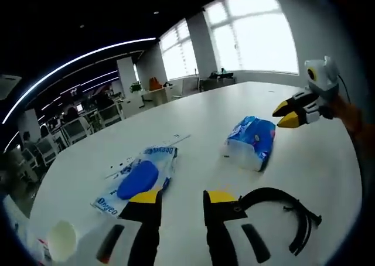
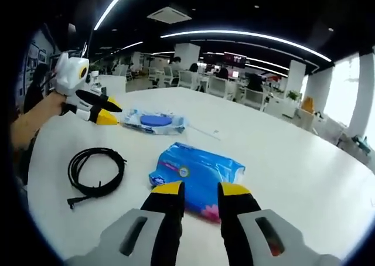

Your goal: Arrange the tabletop items into an orderly group along one side of the table until the central work area is clear of visible clutter.

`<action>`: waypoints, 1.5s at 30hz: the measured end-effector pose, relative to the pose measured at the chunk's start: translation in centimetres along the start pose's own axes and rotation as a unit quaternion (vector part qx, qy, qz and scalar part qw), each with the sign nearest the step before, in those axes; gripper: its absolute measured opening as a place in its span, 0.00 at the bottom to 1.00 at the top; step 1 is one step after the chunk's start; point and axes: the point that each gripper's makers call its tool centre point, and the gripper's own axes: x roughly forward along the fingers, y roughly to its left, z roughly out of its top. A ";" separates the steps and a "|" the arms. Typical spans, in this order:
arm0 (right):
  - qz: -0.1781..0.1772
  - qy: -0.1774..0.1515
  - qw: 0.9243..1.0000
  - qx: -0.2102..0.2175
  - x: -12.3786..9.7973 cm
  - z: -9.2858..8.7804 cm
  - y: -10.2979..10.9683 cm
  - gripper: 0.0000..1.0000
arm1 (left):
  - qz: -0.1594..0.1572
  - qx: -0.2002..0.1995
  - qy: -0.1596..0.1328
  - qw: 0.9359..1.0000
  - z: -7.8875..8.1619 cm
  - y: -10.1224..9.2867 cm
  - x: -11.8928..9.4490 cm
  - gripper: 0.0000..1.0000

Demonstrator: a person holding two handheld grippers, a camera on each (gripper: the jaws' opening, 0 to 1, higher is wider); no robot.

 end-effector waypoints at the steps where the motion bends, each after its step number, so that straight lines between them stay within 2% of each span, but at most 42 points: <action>1: 0.001 0.000 1.000 -0.001 0.0 0.1 0.1 0.22 | 0.002 -0.002 0.001 1.000 -0.2 0.2 -0.1 0.27; 10: 0.019 0.000 0.999 -0.033 1.1 1.7 1.5 0.23 | 0.018 -0.019 0.007 1.000 -1.6 2.0 -1.3 0.27; 20: 0.052 0.000 0.996 -0.079 2.6 3.9 3.8 0.24 | 0.032 -0.015 0.020 0.999 -3.1 3.3 -2.6 0.27; 31: 0.073 0.004 0.989 -0.125 4.3 5.6 6.1 0.23 | 0.038 0.000 0.024 0.999 -3.8 4.4 -3.4 0.27; 37: 0.071 0.007 0.984 -0.163 5.5 6.2 6.4 0.21 | 0.041 0.012 0.028 0.999 -4.8 4.6 -3.2 0.26; 41: 0.072 0.010 0.983 -0.168 6.4 6.4 6.4 0.20 | 0.046 0.035 0.020 0.998 -4.9 4.8 -3.0 0.25; 45: 0.076 0.012 0.983 -0.164 7.2 6.4 6.5 0.20 | 0.039 0.031 0.026 0.998 -5.3 4.9 -2.7 0.25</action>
